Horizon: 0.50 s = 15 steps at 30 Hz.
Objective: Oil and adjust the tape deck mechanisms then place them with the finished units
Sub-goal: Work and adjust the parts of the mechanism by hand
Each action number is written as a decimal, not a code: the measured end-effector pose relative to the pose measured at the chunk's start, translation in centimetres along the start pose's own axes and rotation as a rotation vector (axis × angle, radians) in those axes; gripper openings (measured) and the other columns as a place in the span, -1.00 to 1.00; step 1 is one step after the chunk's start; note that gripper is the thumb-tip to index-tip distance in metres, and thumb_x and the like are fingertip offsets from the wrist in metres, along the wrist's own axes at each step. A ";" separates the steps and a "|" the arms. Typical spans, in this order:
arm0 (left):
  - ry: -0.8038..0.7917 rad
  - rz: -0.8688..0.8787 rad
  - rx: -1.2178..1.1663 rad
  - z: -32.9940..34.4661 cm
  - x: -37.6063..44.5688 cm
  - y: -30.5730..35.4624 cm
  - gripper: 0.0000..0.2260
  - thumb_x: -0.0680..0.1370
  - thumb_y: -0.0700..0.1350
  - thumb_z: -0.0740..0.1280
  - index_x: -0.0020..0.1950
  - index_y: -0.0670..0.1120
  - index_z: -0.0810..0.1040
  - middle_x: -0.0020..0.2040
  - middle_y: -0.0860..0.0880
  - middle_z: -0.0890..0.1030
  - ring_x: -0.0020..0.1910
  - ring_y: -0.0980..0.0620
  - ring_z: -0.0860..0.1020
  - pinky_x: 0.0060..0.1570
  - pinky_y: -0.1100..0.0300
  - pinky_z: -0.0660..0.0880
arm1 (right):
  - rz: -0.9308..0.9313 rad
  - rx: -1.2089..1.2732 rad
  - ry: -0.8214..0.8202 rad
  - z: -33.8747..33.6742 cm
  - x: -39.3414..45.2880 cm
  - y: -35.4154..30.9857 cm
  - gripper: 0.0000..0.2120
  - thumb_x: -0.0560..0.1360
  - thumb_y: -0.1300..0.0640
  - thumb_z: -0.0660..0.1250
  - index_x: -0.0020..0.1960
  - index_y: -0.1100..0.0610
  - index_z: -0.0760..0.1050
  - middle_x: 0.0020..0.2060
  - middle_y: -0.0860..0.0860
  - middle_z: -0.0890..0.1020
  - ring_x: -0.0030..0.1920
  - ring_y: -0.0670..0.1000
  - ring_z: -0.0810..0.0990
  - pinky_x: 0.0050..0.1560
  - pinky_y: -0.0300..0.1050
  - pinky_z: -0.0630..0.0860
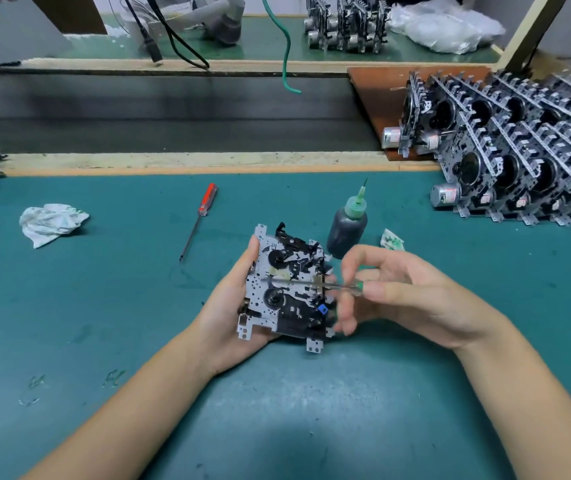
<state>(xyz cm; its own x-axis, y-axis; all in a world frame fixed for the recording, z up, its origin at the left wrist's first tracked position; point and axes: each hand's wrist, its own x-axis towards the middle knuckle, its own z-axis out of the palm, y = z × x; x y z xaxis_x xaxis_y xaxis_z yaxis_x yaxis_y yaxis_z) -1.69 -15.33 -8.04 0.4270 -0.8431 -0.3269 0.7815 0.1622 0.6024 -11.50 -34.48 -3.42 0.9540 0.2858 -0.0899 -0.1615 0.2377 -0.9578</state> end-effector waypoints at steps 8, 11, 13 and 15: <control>-0.053 -0.019 -0.046 -0.3 0.2 0.1 -0.41 0.60 0.25 -0.01 0.26 -0.15 0.57 0.26 -0.20 0.55 0.20 -0.16 0.55 0.09 -0.03 0.53 | 0.045 -0.065 0.180 -0.3 0.1 -0.2 -0.81 0.51 0.07 0.20 -0.13 0.07 0.57 -0.42 0.01 0.49 -0.44 -0.02 0.48 -0.29 -0.13 0.53; -0.028 -0.036 -0.031 -0.4 0.3 0.2 -0.44 0.58 0.25 0.02 0.22 -0.11 0.60 0.25 -0.17 0.56 0.21 -0.13 0.55 0.13 -0.01 0.53 | 0.083 -0.053 0.153 0.0 0.1 -0.1 -0.68 0.54 0.01 0.12 -0.31 0.07 0.49 -0.40 0.03 0.48 -0.45 -0.01 0.47 -0.33 -0.14 0.50; 0.000 -0.040 -0.014 -0.5 0.3 0.2 -0.45 0.57 0.25 0.05 0.22 -0.09 0.61 0.27 -0.16 0.56 0.23 -0.11 0.55 0.16 0.01 0.52 | 0.095 -0.025 0.121 0.3 0.2 0.2 -0.70 0.54 0.04 0.14 -0.29 0.09 0.51 -0.43 0.03 0.46 -0.52 -0.06 0.39 -0.43 -0.20 0.42; 0.012 -0.038 0.002 -0.4 0.3 0.2 -0.46 0.57 0.25 0.06 0.24 -0.09 0.59 0.28 -0.14 0.55 0.22 -0.09 0.55 0.17 0.04 0.52 | 0.133 -0.013 0.101 0.4 0.3 0.4 -0.79 0.52 0.11 0.17 -0.18 0.11 0.55 -0.50 0.00 0.40 -0.55 -0.10 0.27 -0.53 -0.27 0.28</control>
<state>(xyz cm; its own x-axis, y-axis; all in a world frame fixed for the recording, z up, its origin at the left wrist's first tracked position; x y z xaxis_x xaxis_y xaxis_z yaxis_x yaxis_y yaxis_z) -1.26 -15.33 -8.26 0.4027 -0.8423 -0.3584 0.7962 0.1292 0.5910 -11.35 -33.96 -3.73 0.9451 0.2194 -0.2422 -0.2852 0.1914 -0.9392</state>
